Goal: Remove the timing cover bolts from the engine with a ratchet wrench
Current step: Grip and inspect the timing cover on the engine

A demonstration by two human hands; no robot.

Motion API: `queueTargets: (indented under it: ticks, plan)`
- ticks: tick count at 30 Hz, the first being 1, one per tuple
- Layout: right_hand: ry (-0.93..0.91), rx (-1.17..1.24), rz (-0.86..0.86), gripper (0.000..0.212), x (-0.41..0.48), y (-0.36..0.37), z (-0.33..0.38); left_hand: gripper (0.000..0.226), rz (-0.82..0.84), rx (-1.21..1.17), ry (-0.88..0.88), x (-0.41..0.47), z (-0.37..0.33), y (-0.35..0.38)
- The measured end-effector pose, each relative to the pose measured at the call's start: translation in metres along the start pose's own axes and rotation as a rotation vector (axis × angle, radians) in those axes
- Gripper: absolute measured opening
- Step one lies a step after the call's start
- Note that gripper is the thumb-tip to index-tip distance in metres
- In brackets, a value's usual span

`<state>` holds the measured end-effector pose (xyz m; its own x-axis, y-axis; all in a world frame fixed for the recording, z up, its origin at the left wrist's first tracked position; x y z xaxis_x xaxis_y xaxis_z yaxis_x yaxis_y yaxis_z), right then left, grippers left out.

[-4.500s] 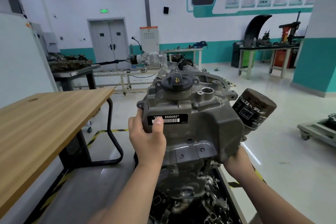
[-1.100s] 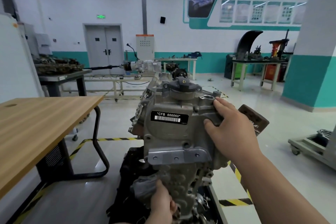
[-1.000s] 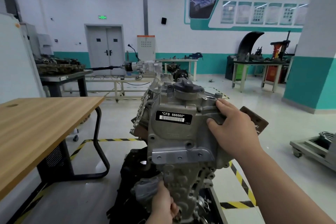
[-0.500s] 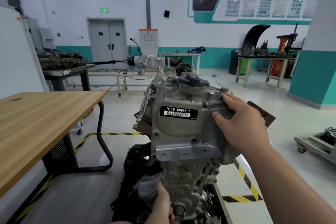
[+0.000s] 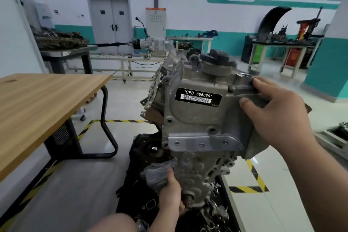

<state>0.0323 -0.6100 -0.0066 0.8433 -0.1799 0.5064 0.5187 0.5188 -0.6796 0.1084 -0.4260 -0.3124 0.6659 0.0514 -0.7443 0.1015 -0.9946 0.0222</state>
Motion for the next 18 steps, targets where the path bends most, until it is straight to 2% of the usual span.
queueTargets:
  ticks: [7, 15, 18]
  plan:
    - [0.008, 0.001, -0.029, 0.051, -0.002, 0.005, 0.008, 0.086, 0.031, -0.157, -0.106, -0.005, -0.005, 0.005]
    - [0.016, 0.06, -0.069, 0.049, -0.002, 0.005, 0.002, 0.095, -0.01, -0.09, -0.073, -0.004, -0.003, 0.012]
    - [0.05, 0.112, -0.116, 0.046, -0.002, 0.008, 0.002, 0.096, 0.062, -0.142, -0.084, -0.008, -0.004, 0.009]
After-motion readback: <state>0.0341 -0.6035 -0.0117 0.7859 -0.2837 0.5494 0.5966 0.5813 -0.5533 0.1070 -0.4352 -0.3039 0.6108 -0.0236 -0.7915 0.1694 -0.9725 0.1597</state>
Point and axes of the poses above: each hand's wrist, its own x-axis towards the middle knuckle, its own y-axis out of the palm, z = x × y, the point moved 2 cm from there along x, towards the middle knuckle, and after that the axes turned 11 degrees about z, right-handed, at the moved point
